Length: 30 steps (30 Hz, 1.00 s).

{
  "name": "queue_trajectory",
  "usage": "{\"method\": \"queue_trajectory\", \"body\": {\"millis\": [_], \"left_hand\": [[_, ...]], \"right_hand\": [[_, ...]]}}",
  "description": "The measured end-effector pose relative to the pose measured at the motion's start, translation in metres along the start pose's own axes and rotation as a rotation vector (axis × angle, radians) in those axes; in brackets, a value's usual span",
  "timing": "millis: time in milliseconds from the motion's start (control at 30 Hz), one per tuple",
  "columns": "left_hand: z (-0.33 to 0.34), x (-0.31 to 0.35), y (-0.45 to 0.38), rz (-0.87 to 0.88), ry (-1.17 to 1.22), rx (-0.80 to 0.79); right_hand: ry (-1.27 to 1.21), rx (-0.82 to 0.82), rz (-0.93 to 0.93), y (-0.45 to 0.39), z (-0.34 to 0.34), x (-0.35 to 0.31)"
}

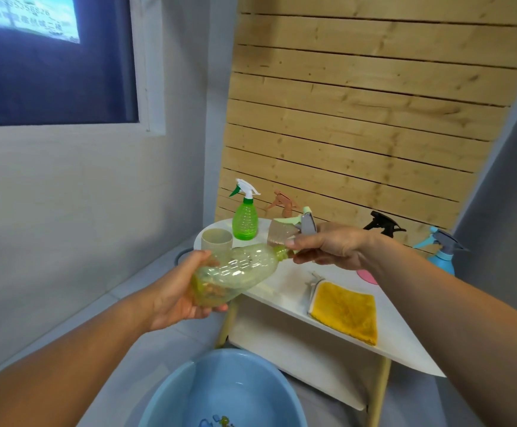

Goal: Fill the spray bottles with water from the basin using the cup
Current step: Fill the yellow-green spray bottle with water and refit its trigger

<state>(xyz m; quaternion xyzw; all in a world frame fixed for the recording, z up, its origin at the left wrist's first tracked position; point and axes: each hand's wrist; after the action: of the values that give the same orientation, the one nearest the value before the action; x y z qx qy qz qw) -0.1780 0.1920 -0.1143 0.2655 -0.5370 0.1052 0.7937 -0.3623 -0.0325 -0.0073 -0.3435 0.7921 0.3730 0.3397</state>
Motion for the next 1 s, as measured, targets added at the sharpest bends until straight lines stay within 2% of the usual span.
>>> {"method": "queue_trajectory", "body": {"millis": [100, 433, 567, 733, 1000], "left_hand": [[-0.015, -0.012, -0.001, -0.062, 0.020, 0.055], [-0.052, -0.048, 0.009, -0.046, 0.168, 0.170], [-0.056, -0.058, 0.010, -0.020, 0.277, 0.205], [-0.050, -0.061, 0.011, -0.026, 0.333, 0.149], [-0.040, -0.058, 0.009, -0.036, 0.386, 0.013]], "right_hand": [[-0.034, 0.041, 0.011, 0.001, -0.007, 0.011], [-0.512, 0.330, 0.394, -0.034, -0.022, 0.099], [-0.526, 0.372, 0.427, -0.055, -0.006, 0.123], [-0.558, 0.380, 0.376, -0.076, 0.021, 0.132], [-0.283, 0.542, 0.386, -0.096, 0.033, 0.133]]}}
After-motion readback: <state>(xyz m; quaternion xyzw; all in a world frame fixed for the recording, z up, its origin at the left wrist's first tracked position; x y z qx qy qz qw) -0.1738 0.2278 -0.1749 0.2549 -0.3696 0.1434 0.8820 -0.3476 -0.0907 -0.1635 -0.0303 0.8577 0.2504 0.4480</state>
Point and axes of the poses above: each hand's wrist, its own y-axis away from the middle knuckle, its own z-axis out of the palm, x = y × z, and after that the axes turned 6 degrees about y, right-handed
